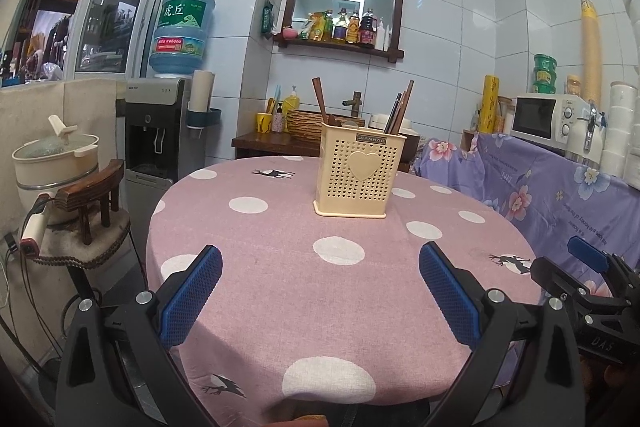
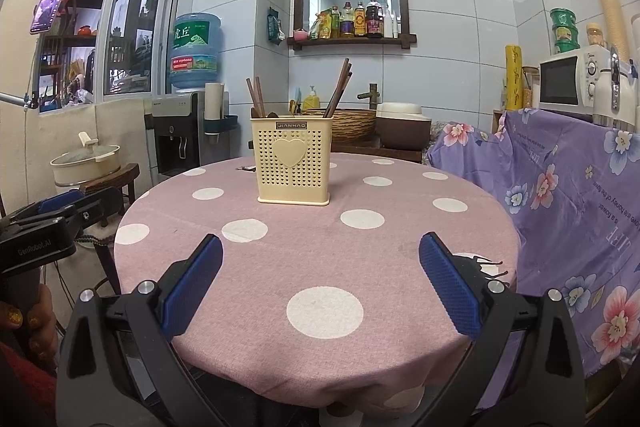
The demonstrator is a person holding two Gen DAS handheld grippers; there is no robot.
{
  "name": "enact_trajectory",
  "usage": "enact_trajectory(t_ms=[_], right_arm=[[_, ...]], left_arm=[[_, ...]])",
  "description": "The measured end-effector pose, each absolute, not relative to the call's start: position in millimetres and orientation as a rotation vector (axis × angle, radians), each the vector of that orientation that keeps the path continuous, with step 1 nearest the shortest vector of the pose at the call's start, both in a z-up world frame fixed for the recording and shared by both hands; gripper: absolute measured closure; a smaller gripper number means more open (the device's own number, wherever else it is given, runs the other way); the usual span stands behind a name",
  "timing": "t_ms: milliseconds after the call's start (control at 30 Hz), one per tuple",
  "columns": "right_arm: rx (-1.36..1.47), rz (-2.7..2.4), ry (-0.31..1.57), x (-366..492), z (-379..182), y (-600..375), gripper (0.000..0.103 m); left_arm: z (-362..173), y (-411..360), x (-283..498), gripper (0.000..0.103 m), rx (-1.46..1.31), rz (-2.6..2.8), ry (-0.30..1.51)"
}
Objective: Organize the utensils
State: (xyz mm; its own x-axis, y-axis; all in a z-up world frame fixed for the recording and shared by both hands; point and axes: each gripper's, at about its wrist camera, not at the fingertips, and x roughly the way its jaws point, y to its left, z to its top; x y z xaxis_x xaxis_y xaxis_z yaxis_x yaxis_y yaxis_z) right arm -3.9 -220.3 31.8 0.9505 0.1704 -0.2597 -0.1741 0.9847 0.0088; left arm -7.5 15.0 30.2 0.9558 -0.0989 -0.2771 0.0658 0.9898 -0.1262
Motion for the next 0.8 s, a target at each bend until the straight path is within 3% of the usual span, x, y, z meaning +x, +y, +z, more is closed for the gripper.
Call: enact_trajectory(t_ms=[800], right_arm=[[-0.013, 0.179, 0.28, -1.4, 27.2, -218.4, 0.006]], left_arm=[[25.0, 15.6, -5.5, 0.005, -0.1, -0.085, 0.301]])
